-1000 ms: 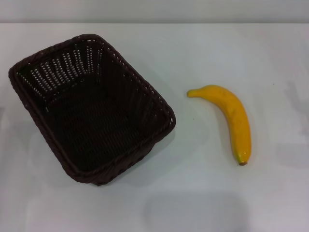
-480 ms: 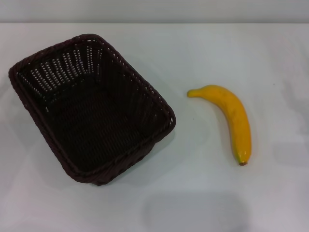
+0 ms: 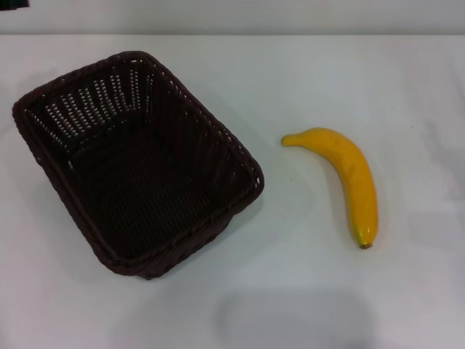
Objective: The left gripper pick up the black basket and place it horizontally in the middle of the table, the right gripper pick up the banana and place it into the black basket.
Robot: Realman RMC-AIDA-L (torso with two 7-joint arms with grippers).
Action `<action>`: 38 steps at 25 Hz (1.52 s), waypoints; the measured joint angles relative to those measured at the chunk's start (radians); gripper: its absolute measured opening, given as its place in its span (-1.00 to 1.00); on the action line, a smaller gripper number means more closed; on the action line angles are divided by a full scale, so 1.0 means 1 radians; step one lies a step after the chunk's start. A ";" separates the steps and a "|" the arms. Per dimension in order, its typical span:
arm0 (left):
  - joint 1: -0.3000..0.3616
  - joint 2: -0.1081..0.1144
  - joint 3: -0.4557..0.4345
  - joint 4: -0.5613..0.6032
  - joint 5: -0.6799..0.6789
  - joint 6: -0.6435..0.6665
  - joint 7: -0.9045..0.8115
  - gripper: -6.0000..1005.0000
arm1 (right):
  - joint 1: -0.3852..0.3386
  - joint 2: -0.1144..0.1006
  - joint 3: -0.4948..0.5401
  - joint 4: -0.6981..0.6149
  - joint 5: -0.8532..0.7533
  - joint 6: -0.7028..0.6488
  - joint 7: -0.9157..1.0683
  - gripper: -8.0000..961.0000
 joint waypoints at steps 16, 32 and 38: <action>-0.269 -0.061 0.123 0.039 0.591 -0.061 -0.064 0.68 | 0.003 0.002 -0.001 0.008 0.000 -0.007 0.001 0.81; -0.231 -0.175 0.127 -0.061 0.624 0.149 -0.006 0.47 | 0.012 0.005 -0.001 0.037 -0.002 -0.002 0.003 0.81; -0.247 -0.175 0.165 -0.056 0.691 0.115 -0.170 0.04 | 0.013 0.005 -0.002 0.045 -0.002 0.001 0.023 0.81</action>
